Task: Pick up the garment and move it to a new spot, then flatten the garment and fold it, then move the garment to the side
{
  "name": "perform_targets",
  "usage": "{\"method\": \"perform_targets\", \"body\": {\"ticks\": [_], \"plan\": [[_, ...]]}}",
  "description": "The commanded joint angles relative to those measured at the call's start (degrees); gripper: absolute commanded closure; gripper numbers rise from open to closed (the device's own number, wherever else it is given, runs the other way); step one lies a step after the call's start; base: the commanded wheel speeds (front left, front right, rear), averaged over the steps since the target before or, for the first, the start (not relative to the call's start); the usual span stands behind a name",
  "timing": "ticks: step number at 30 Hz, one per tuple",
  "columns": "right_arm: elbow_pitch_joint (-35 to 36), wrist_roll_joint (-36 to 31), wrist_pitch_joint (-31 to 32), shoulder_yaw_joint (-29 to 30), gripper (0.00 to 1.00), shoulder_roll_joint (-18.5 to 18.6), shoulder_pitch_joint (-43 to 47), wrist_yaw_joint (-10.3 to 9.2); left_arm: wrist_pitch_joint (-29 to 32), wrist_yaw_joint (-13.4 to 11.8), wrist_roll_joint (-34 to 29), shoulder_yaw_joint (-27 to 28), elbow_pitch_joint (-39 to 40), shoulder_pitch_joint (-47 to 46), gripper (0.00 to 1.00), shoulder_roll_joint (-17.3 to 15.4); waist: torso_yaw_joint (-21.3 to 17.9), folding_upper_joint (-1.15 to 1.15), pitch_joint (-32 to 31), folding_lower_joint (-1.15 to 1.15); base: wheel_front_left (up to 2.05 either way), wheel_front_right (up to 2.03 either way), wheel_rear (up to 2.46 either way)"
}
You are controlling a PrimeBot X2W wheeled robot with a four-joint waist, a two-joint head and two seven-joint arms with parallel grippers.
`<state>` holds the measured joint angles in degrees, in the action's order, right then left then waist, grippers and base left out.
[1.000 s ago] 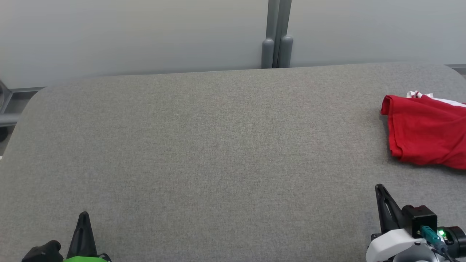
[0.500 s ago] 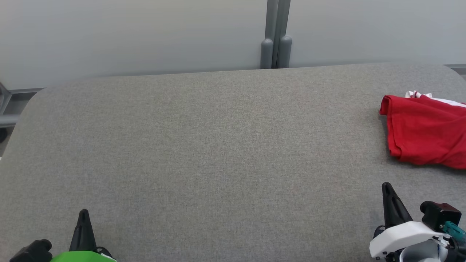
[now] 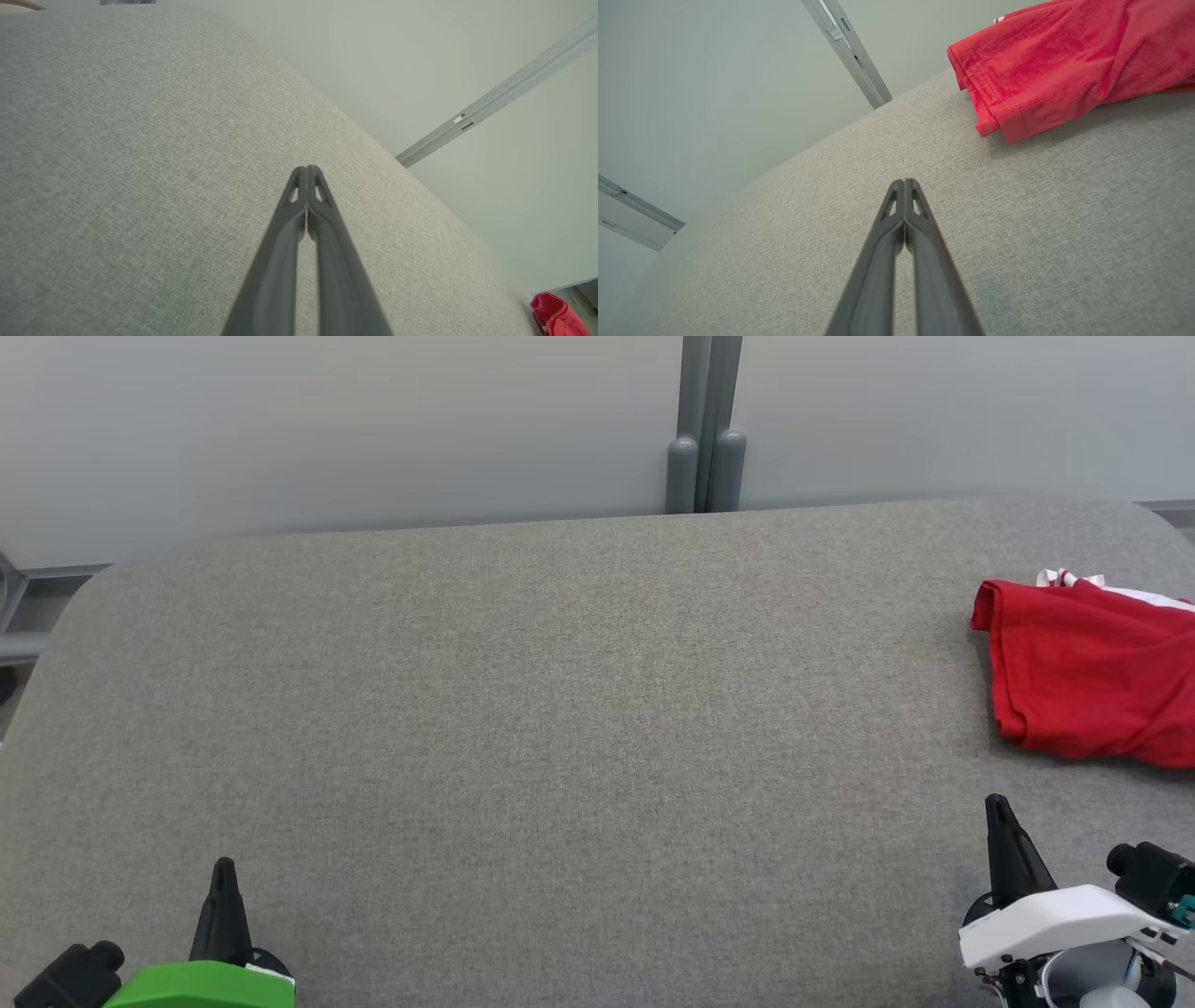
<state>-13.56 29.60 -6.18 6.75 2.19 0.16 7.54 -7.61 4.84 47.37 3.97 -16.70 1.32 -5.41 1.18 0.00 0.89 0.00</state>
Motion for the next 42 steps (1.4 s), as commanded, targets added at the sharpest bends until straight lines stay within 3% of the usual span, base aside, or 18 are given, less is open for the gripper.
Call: {"method": "perform_targets", "body": {"ticks": [1, 19, 42], "plan": [[0.8, 2.4, 0.4, 0.2, 1.00, 0.4, -1.4, -0.02, 0.5, 0.3, 1.8, 0.3, 1.0, -1.9, 1.00, -0.2, 0.0, 0.00, 0.0, 0.00, 0.00, 0.00, 0.00], [0.7, 19.4, 4.3, 0.6, 1.00, 0.6, -2.7, -0.03, 3.9, 1.0, 14.0, 0.5, 1.7, -3.5, 1.00, 0.6, -0.3, 0.00, -0.2, 0.00, 0.00, 0.00, 0.00], [0.5, 35.4, 8.1, 1.0, 1.00, 0.7, -4.1, -0.02, 7.2, 1.7, 25.6, 0.6, 2.3, -5.1, 1.00, 1.4, -0.5, 0.00, -0.3, 0.00, 0.00, 0.00, 0.00]]}}
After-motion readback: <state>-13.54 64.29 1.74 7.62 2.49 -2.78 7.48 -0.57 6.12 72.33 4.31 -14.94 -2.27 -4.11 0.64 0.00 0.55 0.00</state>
